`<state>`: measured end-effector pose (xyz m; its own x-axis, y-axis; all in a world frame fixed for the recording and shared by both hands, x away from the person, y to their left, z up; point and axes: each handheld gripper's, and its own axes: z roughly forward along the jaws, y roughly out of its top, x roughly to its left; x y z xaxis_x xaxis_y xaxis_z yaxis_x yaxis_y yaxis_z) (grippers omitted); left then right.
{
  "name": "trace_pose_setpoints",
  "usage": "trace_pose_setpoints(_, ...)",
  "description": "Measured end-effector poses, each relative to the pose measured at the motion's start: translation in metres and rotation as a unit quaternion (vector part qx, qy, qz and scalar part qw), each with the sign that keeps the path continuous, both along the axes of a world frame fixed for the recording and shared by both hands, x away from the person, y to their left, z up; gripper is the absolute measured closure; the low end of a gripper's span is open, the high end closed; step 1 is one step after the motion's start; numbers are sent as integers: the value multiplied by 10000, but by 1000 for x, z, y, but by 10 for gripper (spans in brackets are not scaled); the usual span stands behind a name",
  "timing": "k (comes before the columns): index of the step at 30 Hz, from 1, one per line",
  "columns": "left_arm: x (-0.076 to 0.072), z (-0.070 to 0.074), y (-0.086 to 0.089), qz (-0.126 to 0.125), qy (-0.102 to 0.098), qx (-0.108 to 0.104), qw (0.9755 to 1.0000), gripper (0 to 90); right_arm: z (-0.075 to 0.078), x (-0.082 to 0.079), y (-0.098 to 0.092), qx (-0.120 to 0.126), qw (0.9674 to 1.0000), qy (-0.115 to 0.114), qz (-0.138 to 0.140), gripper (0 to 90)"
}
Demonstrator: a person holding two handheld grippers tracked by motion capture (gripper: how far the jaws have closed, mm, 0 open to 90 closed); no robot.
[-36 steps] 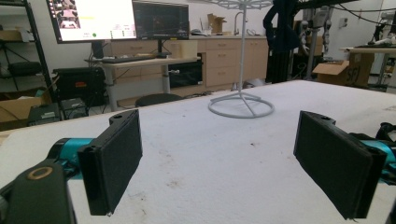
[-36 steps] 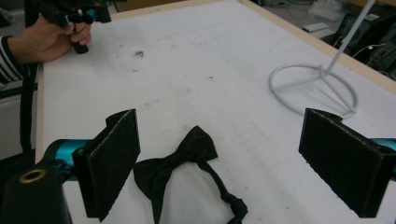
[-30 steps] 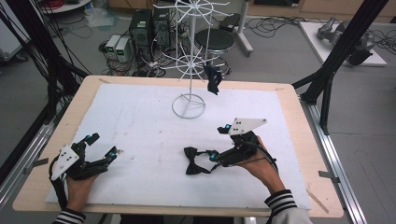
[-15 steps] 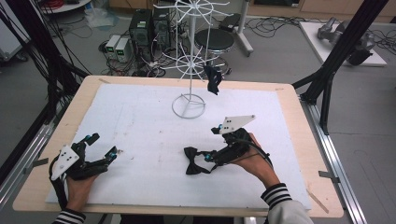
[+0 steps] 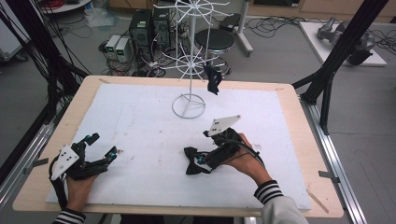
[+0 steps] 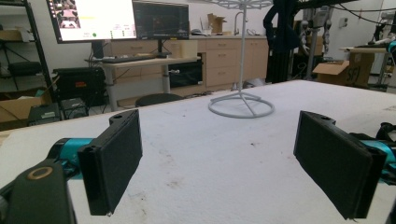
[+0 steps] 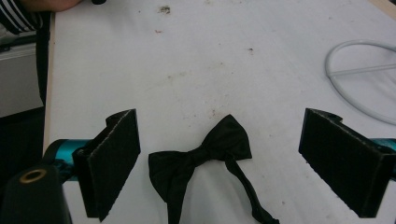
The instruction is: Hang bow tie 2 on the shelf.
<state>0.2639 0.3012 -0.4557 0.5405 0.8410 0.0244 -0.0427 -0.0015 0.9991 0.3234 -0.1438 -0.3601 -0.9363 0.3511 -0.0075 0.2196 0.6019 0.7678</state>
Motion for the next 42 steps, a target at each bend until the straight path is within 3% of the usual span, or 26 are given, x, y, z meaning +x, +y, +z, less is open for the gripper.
trace_pose_setpoints(11, 0, 0, 0, 2, 0, -16, 10000, 158, -11, 3, 18, -426, 9988, 212, 114, 120)
trace_pose_setpoints(18, 0, 0, 0, 4, 0, -21, 10000, 158, -16, 2, 23, -487, 9979, 354, 242, 124)
trace_pose_setpoints(32, 0, 0, 0, -2, -3, -23, 10000, 158, -29, -1, 34, -933, 9903, 804, 643, 141)
trace_pose_setpoints(42, 0, 0, 0, -3, -4, -27, 10000, 158, -36, 5, 37, -1078, 9885, 907, 550, 141)
